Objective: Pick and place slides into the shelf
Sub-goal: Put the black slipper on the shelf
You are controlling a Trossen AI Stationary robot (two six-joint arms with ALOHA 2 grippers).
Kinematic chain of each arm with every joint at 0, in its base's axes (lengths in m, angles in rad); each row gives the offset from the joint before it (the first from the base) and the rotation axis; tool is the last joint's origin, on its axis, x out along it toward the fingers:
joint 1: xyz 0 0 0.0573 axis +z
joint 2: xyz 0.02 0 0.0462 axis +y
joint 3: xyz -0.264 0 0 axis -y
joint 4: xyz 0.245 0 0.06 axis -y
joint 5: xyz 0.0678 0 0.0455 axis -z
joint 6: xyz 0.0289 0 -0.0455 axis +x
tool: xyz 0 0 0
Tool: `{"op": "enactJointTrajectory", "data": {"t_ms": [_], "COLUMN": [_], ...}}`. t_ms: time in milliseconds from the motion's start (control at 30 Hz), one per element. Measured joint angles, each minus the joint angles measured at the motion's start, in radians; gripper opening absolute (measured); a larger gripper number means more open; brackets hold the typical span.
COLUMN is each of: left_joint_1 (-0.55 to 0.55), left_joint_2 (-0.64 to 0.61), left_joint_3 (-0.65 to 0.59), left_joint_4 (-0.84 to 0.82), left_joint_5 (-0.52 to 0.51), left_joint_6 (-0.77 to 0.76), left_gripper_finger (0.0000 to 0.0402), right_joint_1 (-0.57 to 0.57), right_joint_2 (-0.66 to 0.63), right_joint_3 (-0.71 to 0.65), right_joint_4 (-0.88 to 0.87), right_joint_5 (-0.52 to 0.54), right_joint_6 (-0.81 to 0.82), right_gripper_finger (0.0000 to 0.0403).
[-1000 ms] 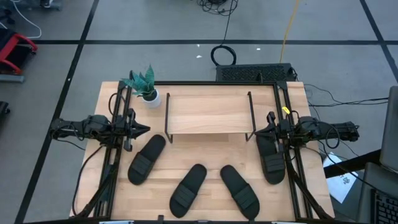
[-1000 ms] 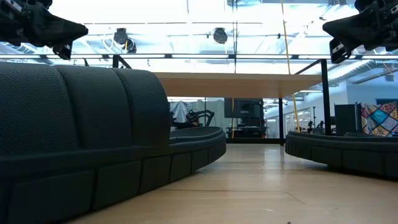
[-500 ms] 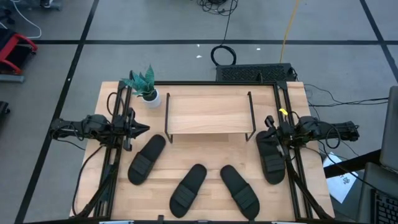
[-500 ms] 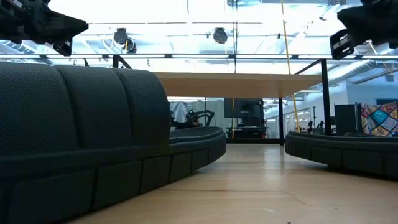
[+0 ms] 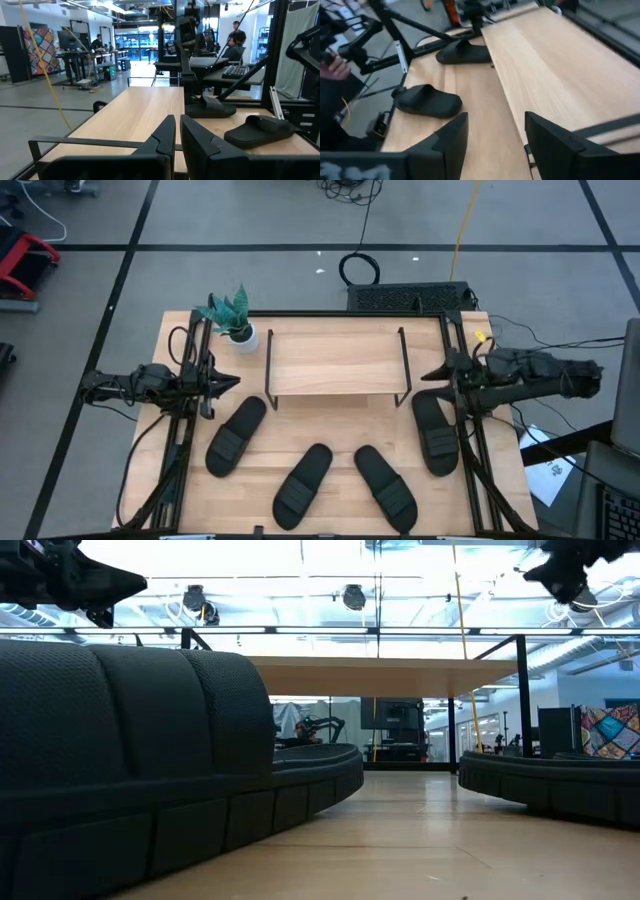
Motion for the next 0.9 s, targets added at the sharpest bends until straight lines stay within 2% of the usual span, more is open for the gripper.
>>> {"op": "enactJointTrajectory", "data": {"t_ms": [100, 200, 300, 500, 600, 900], "left_joint_1": [0.000, 0.000, 0.000, 0.000, 0.000, 0.000], "left_joint_2": [0.000, 0.000, 0.000, 0.000, 0.000, 0.000], "left_joint_3": [0.000, 0.000, 0.000, 0.000, 0.000, 0.000], "left_joint_4": [0.000, -0.001, -0.001, -0.006, -0.010, -0.027], "left_joint_5": [0.000, 0.000, 0.000, 0.000, 0.000, 0.000], "left_joint_6": [-0.003, -0.003, -0.003, -0.006, -0.007, -0.013], "left_gripper_finger": [0.0031, 0.0031, 0.0031, 0.0031, 0.0031, 0.0031], "right_joint_1": [0.001, -0.011, -0.037, -0.144, -0.219, -0.435], "right_joint_2": [0.125, 0.246, 0.331, 0.344, 0.331, 0.371], "right_joint_3": [0.147, 0.288, 0.353, 0.304, 0.239, 0.061], "right_joint_4": [-0.205, -0.463, -0.688, -0.686, -0.672, -0.614], "right_joint_5": [-0.021, 0.012, 0.029, 0.020, -0.072, -0.568], "right_joint_6": [-0.018, -0.050, -0.046, -0.094, -0.157, -0.392], "right_gripper_finger": [0.0199, 0.0200, 0.0201, 0.0201, 0.0200, 0.0182]}}
